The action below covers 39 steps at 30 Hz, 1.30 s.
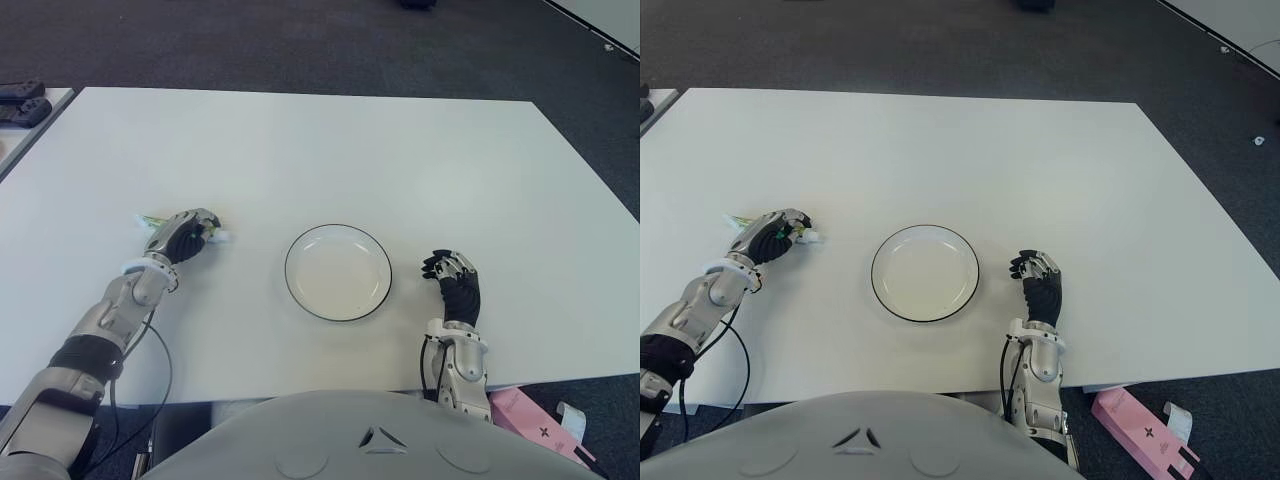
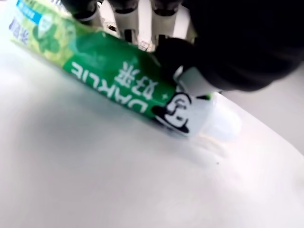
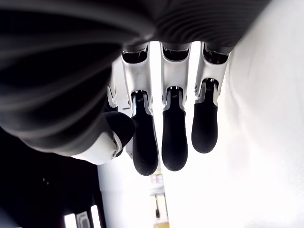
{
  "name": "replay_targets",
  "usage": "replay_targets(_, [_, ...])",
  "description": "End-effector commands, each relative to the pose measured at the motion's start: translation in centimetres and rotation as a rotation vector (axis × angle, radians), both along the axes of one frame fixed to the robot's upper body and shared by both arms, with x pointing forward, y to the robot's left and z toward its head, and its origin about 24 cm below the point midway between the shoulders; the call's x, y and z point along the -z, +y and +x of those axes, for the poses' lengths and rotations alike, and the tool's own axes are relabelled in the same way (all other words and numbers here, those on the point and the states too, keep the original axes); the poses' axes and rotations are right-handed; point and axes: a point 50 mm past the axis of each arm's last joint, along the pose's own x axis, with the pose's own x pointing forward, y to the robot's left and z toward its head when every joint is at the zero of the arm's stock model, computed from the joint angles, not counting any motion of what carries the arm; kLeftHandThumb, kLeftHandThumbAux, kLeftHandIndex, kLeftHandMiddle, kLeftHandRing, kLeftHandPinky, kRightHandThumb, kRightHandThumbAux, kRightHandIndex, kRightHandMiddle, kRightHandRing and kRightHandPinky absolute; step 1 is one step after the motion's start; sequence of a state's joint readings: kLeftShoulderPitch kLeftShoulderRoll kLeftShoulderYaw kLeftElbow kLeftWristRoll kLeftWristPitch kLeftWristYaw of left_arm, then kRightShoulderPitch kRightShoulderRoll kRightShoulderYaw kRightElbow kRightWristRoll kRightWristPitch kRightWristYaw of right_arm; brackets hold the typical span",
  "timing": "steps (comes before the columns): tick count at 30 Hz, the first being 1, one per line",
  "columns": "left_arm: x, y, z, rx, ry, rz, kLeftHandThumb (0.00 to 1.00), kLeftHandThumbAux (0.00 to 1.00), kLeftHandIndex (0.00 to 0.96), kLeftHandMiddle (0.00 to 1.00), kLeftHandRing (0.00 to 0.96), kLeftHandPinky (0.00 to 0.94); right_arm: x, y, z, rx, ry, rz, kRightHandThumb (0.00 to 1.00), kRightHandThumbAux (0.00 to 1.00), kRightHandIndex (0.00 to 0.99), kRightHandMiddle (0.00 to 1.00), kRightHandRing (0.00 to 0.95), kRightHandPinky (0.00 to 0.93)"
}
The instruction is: Put the toothpaste on the table into the plate.
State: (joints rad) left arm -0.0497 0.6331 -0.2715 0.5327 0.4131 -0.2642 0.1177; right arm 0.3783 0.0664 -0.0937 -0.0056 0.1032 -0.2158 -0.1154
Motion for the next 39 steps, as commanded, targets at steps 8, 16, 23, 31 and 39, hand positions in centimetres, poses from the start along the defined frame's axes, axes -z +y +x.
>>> replay_targets(8, [4.3, -0.7, -3.3, -0.110, 0.203, -0.034, 0.853, 0.669, 0.397, 0.534, 0.878, 0.854, 1.0, 0.5, -0.1, 0.021, 0.057, 0.038, 0.705, 0.723, 0.431, 0.569, 0.553, 0.543])
replay_targets(16, [3.4, -0.8, -2.4, -0.147, 0.131, -0.065, 0.852, 0.670, 0.396, 0.533, 0.877, 0.847, 1.0, 0.5, -0.1, 0.013, 0.050, 0.034, 0.705, 0.722, 0.432, 0.572, 0.552, 0.541])
replay_targets(23, [1.1, -0.8, -0.9, -0.162, 0.038, -0.103, 0.851, 0.671, 0.394, 0.530, 0.876, 0.845, 1.1, 0.5, 0.0, 0.013, 0.047, 0.049, 0.705, 0.722, 0.432, 0.571, 0.552, 0.542])
replay_targets(31, [-0.9, -1.5, -0.2, -0.174, -0.108, -0.087, 0.850, 0.671, 0.393, 0.530, 0.881, 0.853, 1.1, 0.6, 0.1, 0.014, 0.053, 0.047, 0.705, 0.722, 0.431, 0.568, 0.549, 0.534])
replay_targets(39, [-3.3, -2.4, 0.8, -0.165, -0.266, -0.060, 0.851, 0.668, 0.405, 0.537, 0.907, 0.886, 1.1, 0.7, 0.2, 0.011, 0.054, 0.043, 0.705, 0.723, 0.431, 0.568, 0.551, 0.539])
